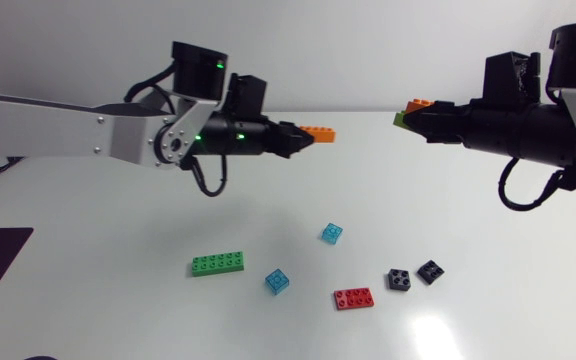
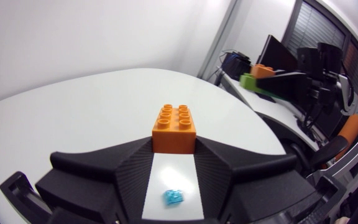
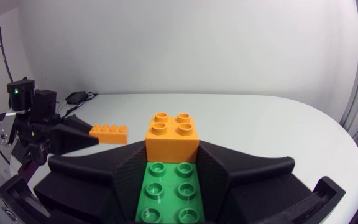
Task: Separate the duplo bricks
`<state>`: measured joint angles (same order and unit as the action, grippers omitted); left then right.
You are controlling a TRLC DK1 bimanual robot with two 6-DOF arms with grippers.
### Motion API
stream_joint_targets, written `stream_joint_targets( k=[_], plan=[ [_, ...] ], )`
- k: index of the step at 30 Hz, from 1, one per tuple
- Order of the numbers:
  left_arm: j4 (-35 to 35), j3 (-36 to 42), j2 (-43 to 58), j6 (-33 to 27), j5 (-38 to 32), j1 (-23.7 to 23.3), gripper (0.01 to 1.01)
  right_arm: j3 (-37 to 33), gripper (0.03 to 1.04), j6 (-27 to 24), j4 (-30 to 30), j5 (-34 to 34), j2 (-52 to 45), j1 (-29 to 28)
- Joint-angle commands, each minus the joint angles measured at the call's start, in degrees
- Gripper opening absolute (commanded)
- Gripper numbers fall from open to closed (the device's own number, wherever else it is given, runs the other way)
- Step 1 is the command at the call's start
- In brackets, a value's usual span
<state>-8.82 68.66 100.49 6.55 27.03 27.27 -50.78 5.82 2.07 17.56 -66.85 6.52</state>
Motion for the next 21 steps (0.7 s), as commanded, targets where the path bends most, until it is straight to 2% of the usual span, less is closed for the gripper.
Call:
stream_joint_targets(
  k=[1,6,11,15,21],
  plan=[
    [0.2,-4.2,-0.1,-5.3,1.5,-4.2,0.338,3.1,0.30,-1.5,-1.3,0.0,0.9,-0.5],
    [-0.8,-11.0,0.3,-14.3,1.5,-8.2,0.338,4.4,0.30,-1.9,-2.4,0.4,1.0,-0.3],
    [-4.7,-18.3,0.9,-18.6,1.5,-9.4,0.338,5.8,0.30,-2.3,-3.8,-0.2,1.2,1.8],
    [-8.6,-22.8,1.3,-19.9,1.3,-9.3,0.338,6.0,0.30,-2.7,-3.8,-0.2,1.3,2.5],
    [-9.4,-24.7,3.0,-21.9,0.1,-9.3,0.338,8.2,0.30,-4.9,-5.1,2.1,2.2,3.8]
  ],
)
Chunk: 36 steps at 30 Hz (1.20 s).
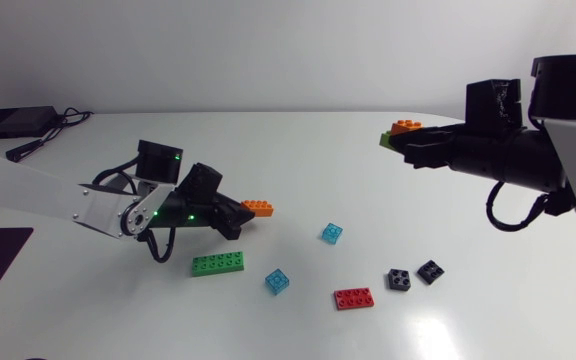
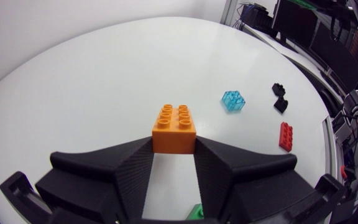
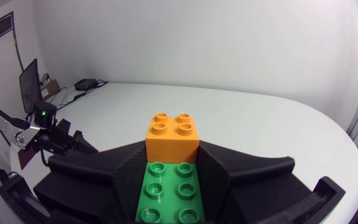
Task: Separate the duplo bricks
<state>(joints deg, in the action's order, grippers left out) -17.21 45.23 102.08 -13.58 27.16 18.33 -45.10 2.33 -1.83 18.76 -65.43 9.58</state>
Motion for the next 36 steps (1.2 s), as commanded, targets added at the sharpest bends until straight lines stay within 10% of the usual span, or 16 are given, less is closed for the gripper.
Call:
stream_joint_targets(
  k=[1,27,36],
  plan=[
    [-1.0,-1.5,1.8,-2.0,-0.1,-0.4,0.338,2.9,0.30,-1.9,-1.4,1.6,0.8,0.7],
    [-4.0,-7.4,6.1,-6.0,-0.6,-3.5,0.356,9.9,0.30,-9.0,2.4,18.2,10.8,0.4],
    [-4.0,-8.8,4.4,-7.6,-0.6,-4.0,0.807,10.6,0.30,-9.9,4.1,18.4,12.6,0.6]
  ],
)
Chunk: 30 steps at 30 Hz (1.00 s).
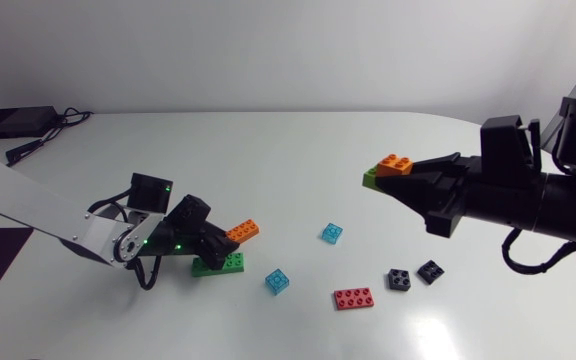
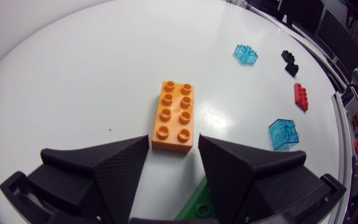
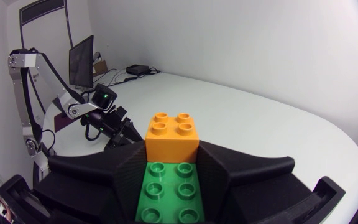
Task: Separate the duplo bricks
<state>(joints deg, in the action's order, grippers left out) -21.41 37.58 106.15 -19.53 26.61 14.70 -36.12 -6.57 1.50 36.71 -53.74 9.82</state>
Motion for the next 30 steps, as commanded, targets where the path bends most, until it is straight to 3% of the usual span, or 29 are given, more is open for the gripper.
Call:
stream_joint_targets(
  k=[1,5,10,14,19,30],
  plan=[
    [0.2,-1.3,0.0,-1.7,-0.1,-0.4,0.831,1.7,0.30,-1.1,1.0,0.5,1.0,0.5],
    [1.8,-0.4,-6.0,-1.7,-0.1,-1.3,0.874,1.7,0.30,-1.7,2.1,0.9,1.8,0.9],
    [11.6,3.6,-17.6,-2.1,1.3,0.5,0.875,1.1,0.30,-3.1,4.7,3.7,3.1,0.9],
    [20.7,7.7,-23.1,-3.3,7.4,3.3,0.875,0.7,0.30,-4.9,8.2,9.9,4.0,-0.1],
    [29.2,12.4,-23.2,-4.4,17.0,6.0,0.872,0.8,0.30,-8.2,11.9,18.2,3.4,-2.4],
    [40.0,16.6,-22.4,-7.8,32.0,11.2,0.870,0.7,0.30,-12.8,15.7,24.5,1.1,-0.9]
  ],
)
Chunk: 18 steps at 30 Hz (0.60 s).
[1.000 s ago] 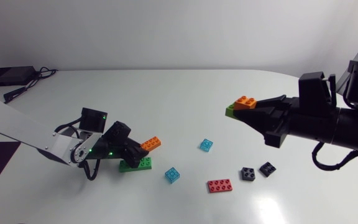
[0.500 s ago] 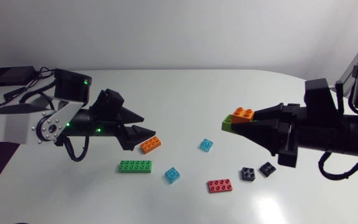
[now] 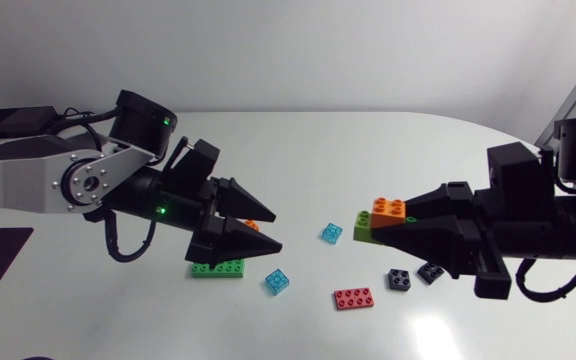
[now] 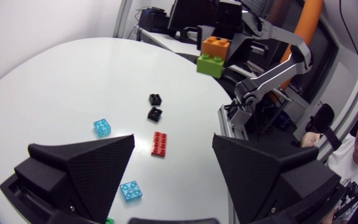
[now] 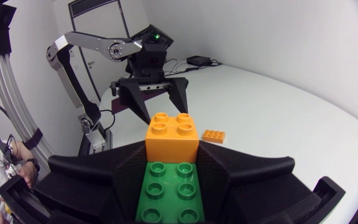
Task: Separate the duplo bricks
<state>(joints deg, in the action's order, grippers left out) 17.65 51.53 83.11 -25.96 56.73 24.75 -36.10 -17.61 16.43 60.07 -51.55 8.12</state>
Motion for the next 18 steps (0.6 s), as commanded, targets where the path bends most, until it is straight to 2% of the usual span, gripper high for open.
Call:
stream_joint_targets(
  k=[1,7,18],
  plan=[
    [1.5,3.0,0.7,-1.5,2.7,1.8,0.870,0.9,0.30,-1.8,0.8,1.1,-1.2,1.4],
    [2.7,5.0,2.0,-1.5,3.7,6.4,0.869,1.2,0.30,-2.8,2.1,1.1,-1.0,3.1],
    [3.8,8.1,3.4,-1.4,5.0,9.1,0.851,0.9,0.30,-2.9,3.5,2.2,-1.2,5.3]
  ],
)
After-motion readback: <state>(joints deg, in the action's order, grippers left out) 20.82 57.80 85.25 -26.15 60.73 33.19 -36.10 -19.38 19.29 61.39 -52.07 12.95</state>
